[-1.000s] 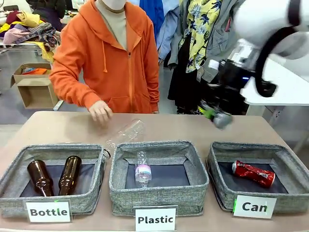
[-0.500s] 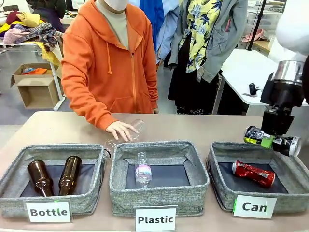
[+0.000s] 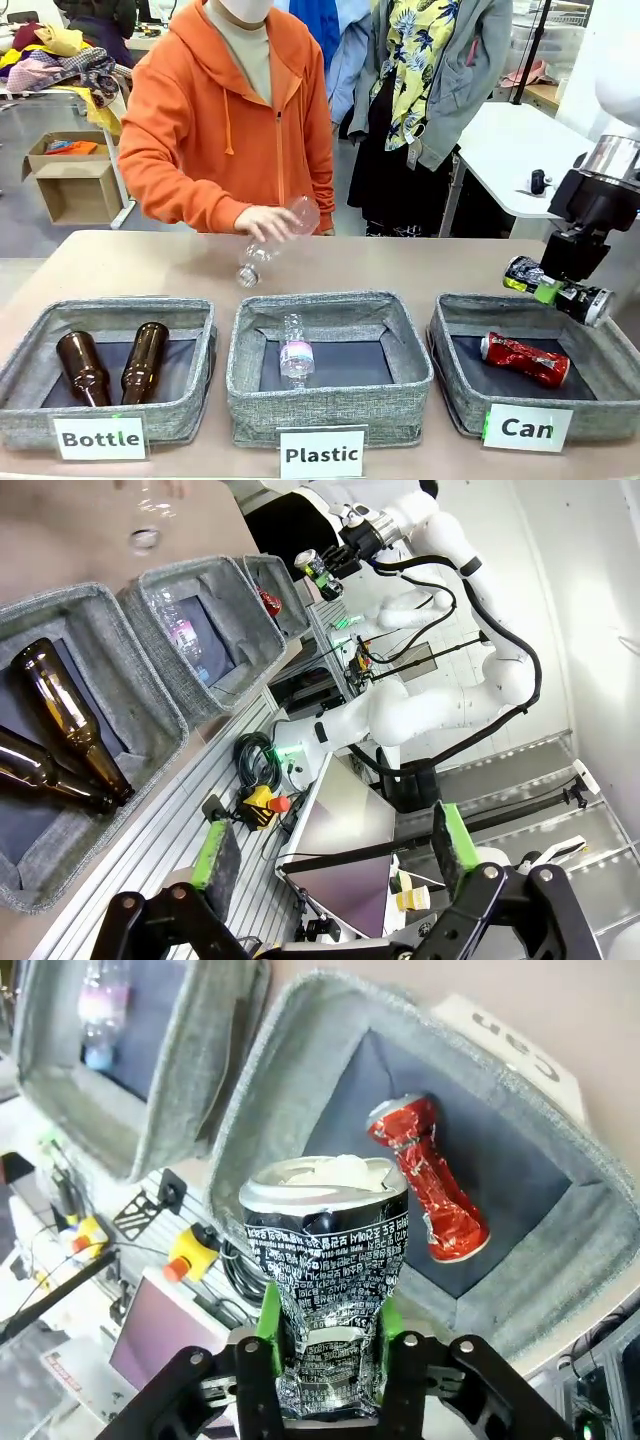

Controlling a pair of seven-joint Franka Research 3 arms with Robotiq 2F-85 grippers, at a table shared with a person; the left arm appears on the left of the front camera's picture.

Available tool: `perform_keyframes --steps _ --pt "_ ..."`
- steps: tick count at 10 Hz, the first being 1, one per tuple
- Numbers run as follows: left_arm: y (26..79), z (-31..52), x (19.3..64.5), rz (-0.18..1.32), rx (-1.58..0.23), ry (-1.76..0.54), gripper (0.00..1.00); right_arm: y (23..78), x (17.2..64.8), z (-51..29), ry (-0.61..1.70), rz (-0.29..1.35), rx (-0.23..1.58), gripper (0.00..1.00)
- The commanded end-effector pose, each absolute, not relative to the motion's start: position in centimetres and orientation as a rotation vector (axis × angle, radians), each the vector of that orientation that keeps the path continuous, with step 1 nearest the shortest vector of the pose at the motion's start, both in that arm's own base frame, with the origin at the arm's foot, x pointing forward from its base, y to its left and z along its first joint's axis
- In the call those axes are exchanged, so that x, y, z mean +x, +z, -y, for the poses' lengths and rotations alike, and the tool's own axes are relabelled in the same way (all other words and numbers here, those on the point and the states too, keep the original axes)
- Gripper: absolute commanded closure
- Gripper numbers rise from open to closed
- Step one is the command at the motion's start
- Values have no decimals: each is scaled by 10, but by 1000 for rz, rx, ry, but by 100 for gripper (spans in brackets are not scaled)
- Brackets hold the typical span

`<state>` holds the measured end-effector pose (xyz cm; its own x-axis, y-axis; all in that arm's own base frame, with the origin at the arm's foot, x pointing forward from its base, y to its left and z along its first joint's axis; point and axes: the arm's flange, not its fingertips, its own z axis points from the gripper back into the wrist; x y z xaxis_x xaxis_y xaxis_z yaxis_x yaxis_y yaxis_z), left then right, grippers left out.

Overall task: Sort the can waste into the basket.
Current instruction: Pick up the can waste from the table and place it in the right Fabric basket.

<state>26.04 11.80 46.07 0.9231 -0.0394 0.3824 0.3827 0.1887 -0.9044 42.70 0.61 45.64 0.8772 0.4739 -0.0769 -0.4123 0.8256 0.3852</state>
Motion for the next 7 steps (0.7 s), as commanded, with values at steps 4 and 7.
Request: perform_keyframes --steps 4,7 --pt "463 -119 259 300 -1366 -311 0 454 425 -3 525 -141 400 0" --pt "463 -119 259 300 -1366 -311 0 457 426 -1 479 -118 464 0"
